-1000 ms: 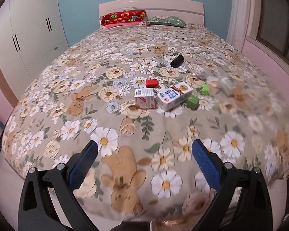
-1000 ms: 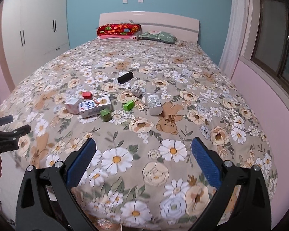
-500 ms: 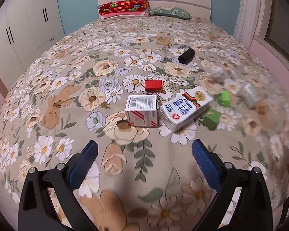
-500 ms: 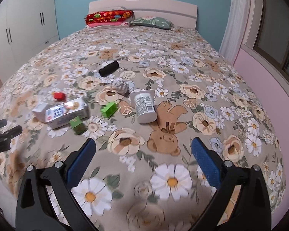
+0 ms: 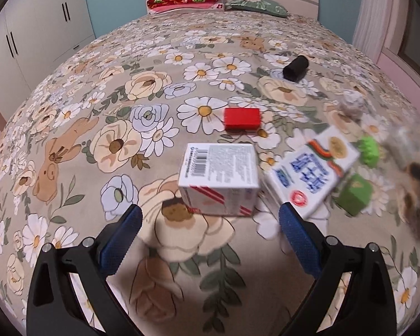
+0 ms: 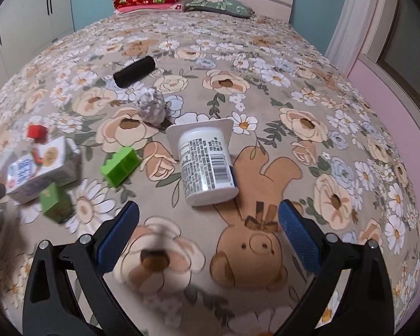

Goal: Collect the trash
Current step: 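Grasp the white-and-red box with the left tool while the right tool grasps the yogurt cup, then carry the box and yogurt cup with both tools over the white paper bowl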

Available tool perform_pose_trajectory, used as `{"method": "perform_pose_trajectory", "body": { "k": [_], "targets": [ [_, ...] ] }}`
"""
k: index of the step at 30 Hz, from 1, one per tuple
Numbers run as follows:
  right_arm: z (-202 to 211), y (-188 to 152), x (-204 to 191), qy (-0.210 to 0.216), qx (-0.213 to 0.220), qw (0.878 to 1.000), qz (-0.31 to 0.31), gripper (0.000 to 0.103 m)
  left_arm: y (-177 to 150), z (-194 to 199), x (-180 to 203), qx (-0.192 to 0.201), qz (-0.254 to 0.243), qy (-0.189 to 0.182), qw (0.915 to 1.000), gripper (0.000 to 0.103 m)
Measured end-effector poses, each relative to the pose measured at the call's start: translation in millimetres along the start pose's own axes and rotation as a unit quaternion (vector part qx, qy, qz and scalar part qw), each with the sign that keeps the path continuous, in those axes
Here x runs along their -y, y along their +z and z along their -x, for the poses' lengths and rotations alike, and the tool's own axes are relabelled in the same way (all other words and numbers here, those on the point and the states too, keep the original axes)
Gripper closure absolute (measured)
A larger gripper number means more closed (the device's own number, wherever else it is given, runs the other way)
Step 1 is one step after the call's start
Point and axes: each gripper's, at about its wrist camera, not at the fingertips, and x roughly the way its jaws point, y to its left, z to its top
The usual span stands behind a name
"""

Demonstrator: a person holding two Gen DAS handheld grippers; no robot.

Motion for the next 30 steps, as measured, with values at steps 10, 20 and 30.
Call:
{"method": "perform_pose_trajectory", "body": {
  "k": [10, 20, 30],
  "targets": [
    [-51, 27, 4, 0.017, -0.027, 0.999, -0.004, 0.006, 14, -36, -1, -0.003, 0.001, 0.01, 0.9999, 0.02],
    [-64, 33, 7, 0.059, -0.041, 0.997, -0.019, 0.055, 18, -43, 9, -0.005, -0.012, 0.007, 0.9999, 0.047],
    [-8, 36, 19, 0.074, -0.019, 0.997, -0.032, 0.055, 25, 18, 10, 0.028, -0.027, 0.006, 0.9992, 0.047]
  ]
}}
